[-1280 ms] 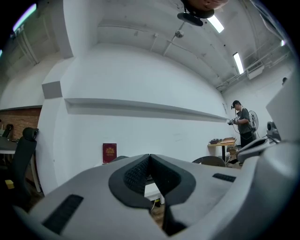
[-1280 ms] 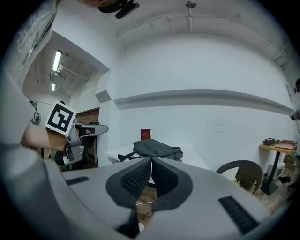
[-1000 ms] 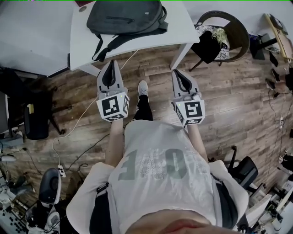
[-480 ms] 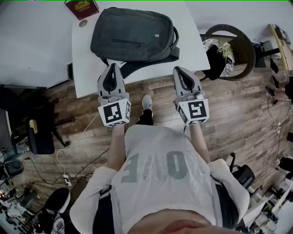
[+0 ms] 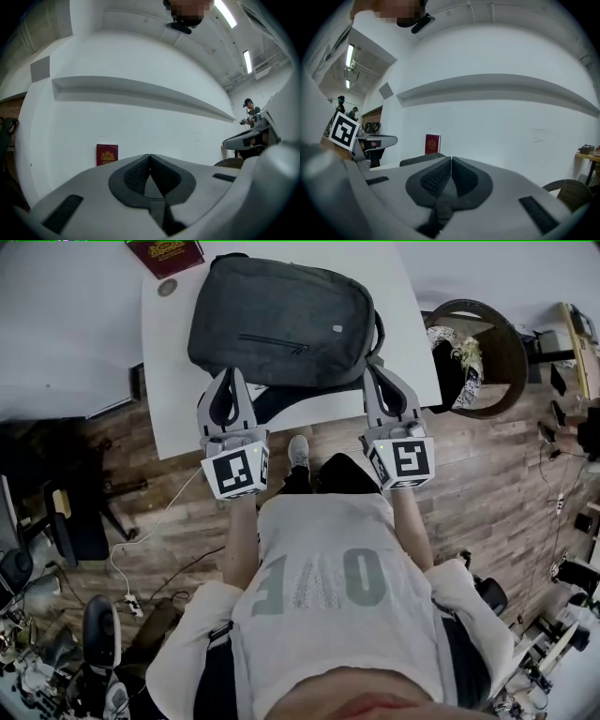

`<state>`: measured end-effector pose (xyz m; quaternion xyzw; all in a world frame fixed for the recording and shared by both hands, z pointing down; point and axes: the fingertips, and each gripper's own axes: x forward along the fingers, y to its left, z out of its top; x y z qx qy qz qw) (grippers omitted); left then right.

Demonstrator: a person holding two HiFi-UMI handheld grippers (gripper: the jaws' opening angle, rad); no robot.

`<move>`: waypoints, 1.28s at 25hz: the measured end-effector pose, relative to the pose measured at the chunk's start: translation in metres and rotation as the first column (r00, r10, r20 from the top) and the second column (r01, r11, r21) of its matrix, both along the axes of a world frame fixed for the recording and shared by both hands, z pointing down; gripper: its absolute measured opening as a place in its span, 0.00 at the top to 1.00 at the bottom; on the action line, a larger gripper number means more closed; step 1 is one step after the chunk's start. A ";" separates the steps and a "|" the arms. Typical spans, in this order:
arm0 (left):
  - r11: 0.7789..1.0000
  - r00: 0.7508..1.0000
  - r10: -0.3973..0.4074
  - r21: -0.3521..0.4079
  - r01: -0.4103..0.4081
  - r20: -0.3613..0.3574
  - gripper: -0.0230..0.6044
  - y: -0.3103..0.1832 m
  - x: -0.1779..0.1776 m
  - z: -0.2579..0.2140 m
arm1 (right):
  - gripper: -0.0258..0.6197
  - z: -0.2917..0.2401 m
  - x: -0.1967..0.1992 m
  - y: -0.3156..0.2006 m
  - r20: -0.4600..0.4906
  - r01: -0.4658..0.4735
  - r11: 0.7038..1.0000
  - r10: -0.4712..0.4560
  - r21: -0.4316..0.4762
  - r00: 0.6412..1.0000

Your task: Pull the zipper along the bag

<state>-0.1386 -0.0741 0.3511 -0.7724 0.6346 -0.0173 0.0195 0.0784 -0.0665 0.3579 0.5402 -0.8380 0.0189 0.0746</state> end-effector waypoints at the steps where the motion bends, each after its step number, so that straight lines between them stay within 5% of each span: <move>1: 1.000 1.000 0.003 -0.002 -0.003 -0.001 0.92 -0.003 0.002 0.001 | 0.91 0.000 0.000 -0.005 -0.001 -0.001 1.000 0.001 0.003 1.000; 25: 0.993 0.995 -0.092 0.075 0.090 0.034 0.88 -0.044 0.003 -0.033 | 0.91 -0.016 0.006 -0.071 0.050 0.074 0.994 -0.078 0.076 0.996; 26: 0.994 0.996 -0.085 0.078 0.083 0.031 0.74 -0.046 0.003 -0.034 | 0.87 -0.017 0.006 -0.072 0.060 0.085 0.993 -0.090 0.077 0.994; 28: 0.994 0.997 -0.063 0.089 0.060 0.032 0.59 -0.049 0.005 -0.035 | 0.54 -0.015 0.004 -0.077 0.062 0.110 0.992 -0.114 0.069 0.992; 32: 0.994 0.999 -0.020 0.106 0.017 0.027 0.41 -0.052 0.007 -0.034 | 0.42 -0.008 0.005 -0.083 -0.006 0.137 0.989 -0.137 0.059 0.991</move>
